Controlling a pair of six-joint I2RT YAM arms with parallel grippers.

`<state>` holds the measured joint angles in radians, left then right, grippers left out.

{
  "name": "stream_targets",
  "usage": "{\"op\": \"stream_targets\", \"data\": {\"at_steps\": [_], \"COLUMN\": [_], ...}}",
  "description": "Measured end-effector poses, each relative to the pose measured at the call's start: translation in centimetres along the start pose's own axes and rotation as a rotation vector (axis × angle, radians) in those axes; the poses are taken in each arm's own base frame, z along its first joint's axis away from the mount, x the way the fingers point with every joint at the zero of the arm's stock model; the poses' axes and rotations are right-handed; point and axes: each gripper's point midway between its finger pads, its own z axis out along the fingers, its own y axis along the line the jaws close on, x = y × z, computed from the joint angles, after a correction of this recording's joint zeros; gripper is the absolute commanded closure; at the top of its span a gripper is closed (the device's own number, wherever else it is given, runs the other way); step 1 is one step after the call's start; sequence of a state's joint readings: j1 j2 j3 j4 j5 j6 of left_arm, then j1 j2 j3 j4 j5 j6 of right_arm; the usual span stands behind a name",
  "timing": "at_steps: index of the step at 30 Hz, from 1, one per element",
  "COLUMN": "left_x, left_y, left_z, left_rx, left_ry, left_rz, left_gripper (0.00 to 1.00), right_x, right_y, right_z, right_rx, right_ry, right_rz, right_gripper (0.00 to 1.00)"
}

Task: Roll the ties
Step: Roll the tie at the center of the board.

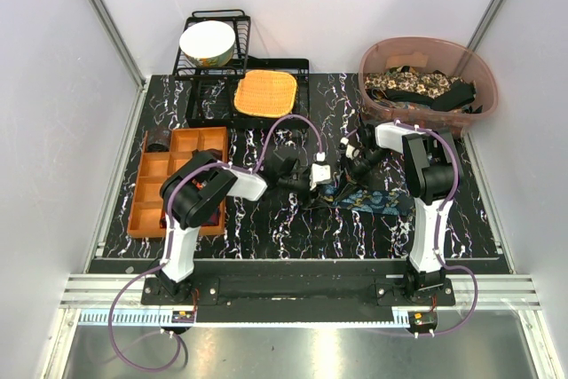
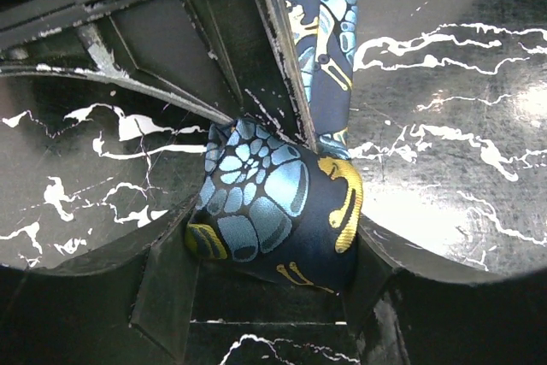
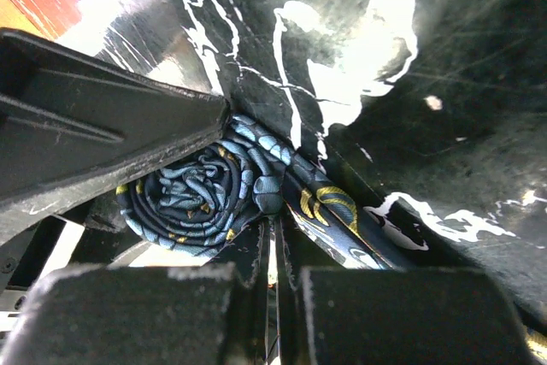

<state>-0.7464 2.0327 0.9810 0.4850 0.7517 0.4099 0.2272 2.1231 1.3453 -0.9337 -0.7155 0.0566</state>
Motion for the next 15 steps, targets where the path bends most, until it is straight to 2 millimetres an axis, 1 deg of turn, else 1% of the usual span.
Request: {"op": "stream_targets", "data": {"at_steps": [3,9,11,13,14,15], "left_x": [-0.2,-0.9,-1.0,-1.1,-1.1,-1.1], "left_y": [-0.1,-1.0,-1.3,-1.4,-1.5,-1.5], "left_z": [0.3,1.5,1.8,2.0,2.0,2.0], "left_rx": [-0.01,-0.017,-0.017,-0.016,-0.016,-0.015], "left_ry": [0.0,-0.001,-0.001,0.0,0.0,0.003], "left_rz": [0.013,0.049,0.058,0.068,0.074,0.077], "left_gripper": [0.28,0.27,0.31,0.38,0.47,0.52], "right_x": [0.1,0.3,0.3,0.4,0.5,0.5], "right_y": [-0.1,-0.4,-0.4,-0.5,-0.5,-0.5], "right_z": [0.0,0.3,0.3,0.3,0.3,0.3], "right_rx": [0.001,-0.003,-0.003,-0.002,-0.002,-0.002], "right_ry": [0.006,0.023,0.024,0.026,0.029,0.031], "right_rz": [0.004,0.005,-0.002,-0.005,-0.007,-0.008], "right_gripper": [1.0,1.0,1.0,1.0,1.0,1.0]}}
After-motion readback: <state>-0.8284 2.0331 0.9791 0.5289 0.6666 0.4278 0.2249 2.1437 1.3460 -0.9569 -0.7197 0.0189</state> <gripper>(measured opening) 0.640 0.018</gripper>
